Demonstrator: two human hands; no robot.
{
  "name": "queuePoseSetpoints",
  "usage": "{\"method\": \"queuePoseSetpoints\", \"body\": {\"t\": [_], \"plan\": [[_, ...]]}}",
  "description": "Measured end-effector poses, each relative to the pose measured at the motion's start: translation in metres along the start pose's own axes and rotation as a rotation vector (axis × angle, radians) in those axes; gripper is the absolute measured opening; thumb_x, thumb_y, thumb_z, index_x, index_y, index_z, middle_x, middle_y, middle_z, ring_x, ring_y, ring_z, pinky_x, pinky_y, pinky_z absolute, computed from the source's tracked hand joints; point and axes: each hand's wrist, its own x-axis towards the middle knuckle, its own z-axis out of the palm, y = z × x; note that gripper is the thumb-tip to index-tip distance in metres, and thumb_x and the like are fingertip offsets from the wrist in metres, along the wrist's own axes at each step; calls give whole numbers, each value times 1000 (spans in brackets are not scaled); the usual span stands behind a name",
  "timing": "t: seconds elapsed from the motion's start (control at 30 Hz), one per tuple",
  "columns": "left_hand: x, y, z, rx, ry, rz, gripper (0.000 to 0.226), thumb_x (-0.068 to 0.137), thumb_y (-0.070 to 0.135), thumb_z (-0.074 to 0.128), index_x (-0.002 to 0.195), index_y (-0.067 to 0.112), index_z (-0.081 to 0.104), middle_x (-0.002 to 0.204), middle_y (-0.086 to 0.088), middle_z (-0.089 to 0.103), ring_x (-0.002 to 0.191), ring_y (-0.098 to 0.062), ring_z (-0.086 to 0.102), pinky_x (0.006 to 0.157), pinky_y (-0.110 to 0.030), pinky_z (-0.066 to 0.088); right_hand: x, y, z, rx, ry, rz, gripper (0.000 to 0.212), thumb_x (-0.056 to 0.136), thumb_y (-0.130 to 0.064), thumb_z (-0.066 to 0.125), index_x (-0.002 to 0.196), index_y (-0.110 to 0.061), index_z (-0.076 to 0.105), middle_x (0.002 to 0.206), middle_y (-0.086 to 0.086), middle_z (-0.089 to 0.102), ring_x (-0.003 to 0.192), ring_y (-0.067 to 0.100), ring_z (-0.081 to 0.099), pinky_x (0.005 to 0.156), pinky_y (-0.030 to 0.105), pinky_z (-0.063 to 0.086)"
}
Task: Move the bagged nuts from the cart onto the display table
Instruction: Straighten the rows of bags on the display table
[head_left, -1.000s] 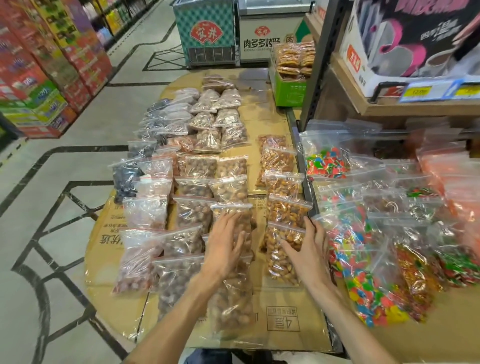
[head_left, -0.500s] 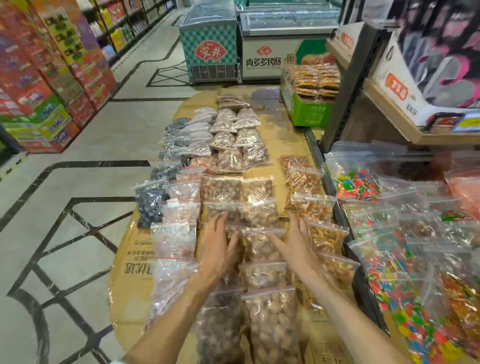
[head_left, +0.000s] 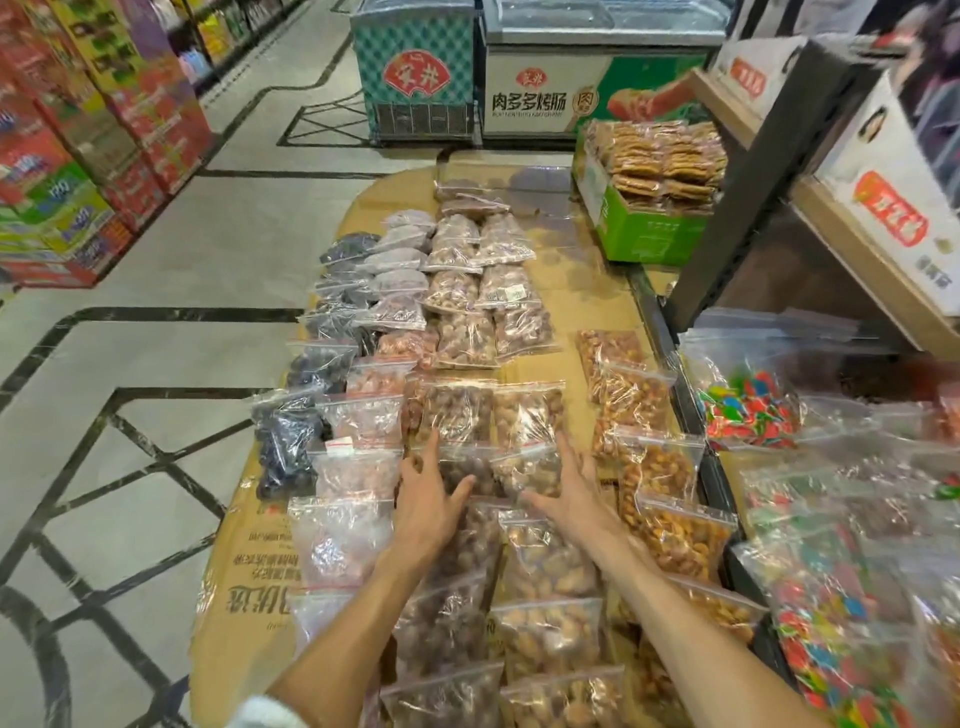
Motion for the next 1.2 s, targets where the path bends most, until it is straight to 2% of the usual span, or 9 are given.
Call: {"method": "queuePoseSetpoints", "body": {"t": [0.17,0.3,0.47,0.63,0.73,0.8,0.87,1.1,1.2], "plan": [[4,-4,6,21,51,-25,72,97,48,68,156,33,30,143,-15,42,94,-20,65,92,-45,60,9,2,4,-48,-2,9,105,96,-39,75,168,-45,-1,178,6,-10,123,22,65,55,15,49],[-1,-5,9,77,114,16,55,102,50,59,144,21,39,133,-12,44,95,-27,65,81,-46,60,7,9,9,-96,97,-2,93,94,-46,75,167,-42,19,175,5,11,138,24,56,109,47,53],[-5,-3,5,120,162,84,47,107,46,48,136,10,41,125,-15,48,81,-22,57,64,-32,47,3,12,19,-52,226,-3,85,95,-44,75,164,-39,26,165,4,29,131,20,59,109,49,52],[-5,-4,5,68,182,100,44,108,46,45,138,15,39,127,-11,46,78,-20,60,64,-36,53,4,9,16,-54,399,-80,55,105,-43,60,156,-34,42,132,-7,42,69,14,61,49,20,47],[-6,-7,8,26,169,84,51,107,49,46,148,21,34,134,-9,41,83,-22,65,70,-41,59,6,10,21,7,273,-52,73,102,-46,64,164,-42,26,160,-2,32,97,20,72,55,18,53],[-6,-6,8,29,159,81,57,105,51,49,152,26,30,133,-5,38,80,-20,66,67,-40,61,4,13,25,10,186,-39,87,101,-43,67,167,-48,10,174,-2,14,148,25,46,97,41,61],[-5,-6,8,30,141,68,58,105,50,51,153,29,28,130,-4,39,77,-19,65,62,-37,59,3,17,25,4,175,-55,89,101,-38,67,166,-51,8,173,0,18,149,21,41,110,48,52],[-7,1,6,66,154,54,32,110,38,43,133,16,38,122,-9,46,77,-19,55,64,-35,50,7,26,28,85,329,-8,68,103,-34,65,164,-35,35,125,-3,43,80,12,59,70,29,61],[-6,5,4,82,153,44,35,111,38,39,135,13,38,122,-10,46,77,-20,54,63,-34,46,7,28,28,70,293,10,71,104,-34,64,165,-35,29,123,-3,42,81,13,61,59,21,52]]}}
